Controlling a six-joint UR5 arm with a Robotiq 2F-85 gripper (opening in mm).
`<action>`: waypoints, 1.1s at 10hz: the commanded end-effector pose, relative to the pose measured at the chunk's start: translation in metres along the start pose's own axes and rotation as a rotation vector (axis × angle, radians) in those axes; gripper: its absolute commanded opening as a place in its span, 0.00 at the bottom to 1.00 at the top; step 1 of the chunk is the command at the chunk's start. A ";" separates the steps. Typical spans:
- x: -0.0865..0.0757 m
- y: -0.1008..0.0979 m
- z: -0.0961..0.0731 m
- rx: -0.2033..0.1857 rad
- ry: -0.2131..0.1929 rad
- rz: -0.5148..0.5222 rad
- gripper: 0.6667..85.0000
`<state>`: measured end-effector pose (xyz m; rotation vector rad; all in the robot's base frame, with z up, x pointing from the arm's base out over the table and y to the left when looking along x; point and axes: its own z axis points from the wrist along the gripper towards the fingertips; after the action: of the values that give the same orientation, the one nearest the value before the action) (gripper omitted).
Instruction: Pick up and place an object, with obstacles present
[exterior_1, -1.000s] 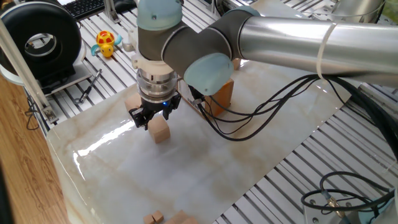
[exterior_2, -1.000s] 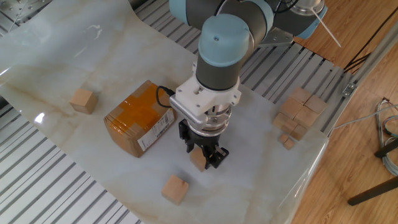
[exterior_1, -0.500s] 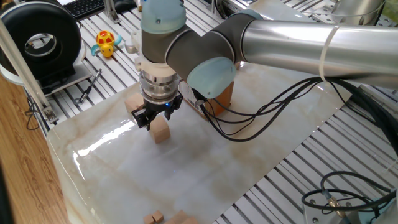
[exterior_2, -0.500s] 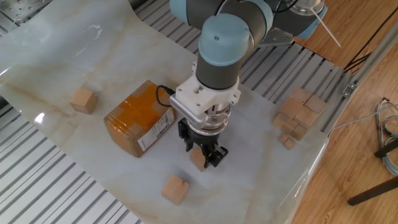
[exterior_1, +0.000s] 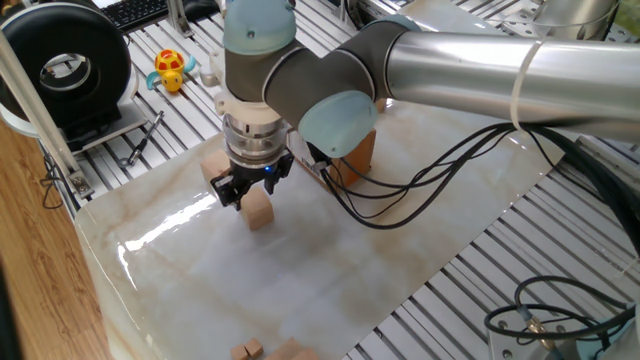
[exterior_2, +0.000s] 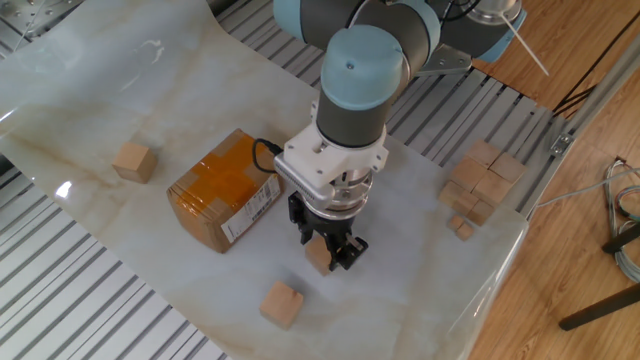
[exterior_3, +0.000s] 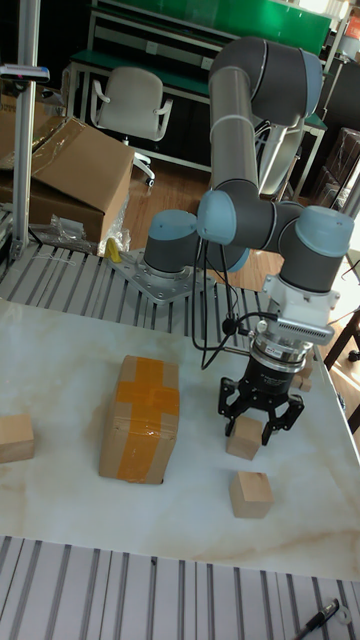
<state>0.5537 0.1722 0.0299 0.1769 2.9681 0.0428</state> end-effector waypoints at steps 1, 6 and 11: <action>-0.001 0.001 0.000 -0.002 0.000 -0.006 0.68; 0.002 -0.003 0.000 0.017 0.009 -0.010 0.01; 0.024 -0.015 -0.001 0.063 0.094 0.002 0.01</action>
<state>0.5373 0.1629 0.0263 0.1629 3.0295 -0.0305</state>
